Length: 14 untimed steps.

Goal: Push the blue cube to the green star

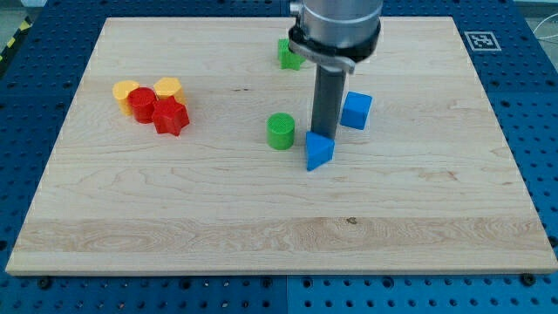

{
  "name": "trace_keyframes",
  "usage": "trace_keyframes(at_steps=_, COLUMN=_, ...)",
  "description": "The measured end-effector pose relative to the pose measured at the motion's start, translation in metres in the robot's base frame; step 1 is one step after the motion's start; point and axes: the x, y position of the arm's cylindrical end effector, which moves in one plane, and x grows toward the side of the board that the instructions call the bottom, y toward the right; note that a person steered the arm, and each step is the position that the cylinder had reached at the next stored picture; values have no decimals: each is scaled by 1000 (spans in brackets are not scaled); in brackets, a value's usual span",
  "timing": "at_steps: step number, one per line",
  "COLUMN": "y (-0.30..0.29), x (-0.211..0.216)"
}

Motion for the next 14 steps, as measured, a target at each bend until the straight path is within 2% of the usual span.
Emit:
trace_keyframes(at_steps=1, y=14, x=31)
trace_keyframes(at_steps=3, y=42, x=6)
trace_keyframes(at_steps=5, y=40, x=-32)
trace_keyframes(at_steps=10, y=51, x=-84)
trace_keyframes(at_steps=14, y=99, x=-87)
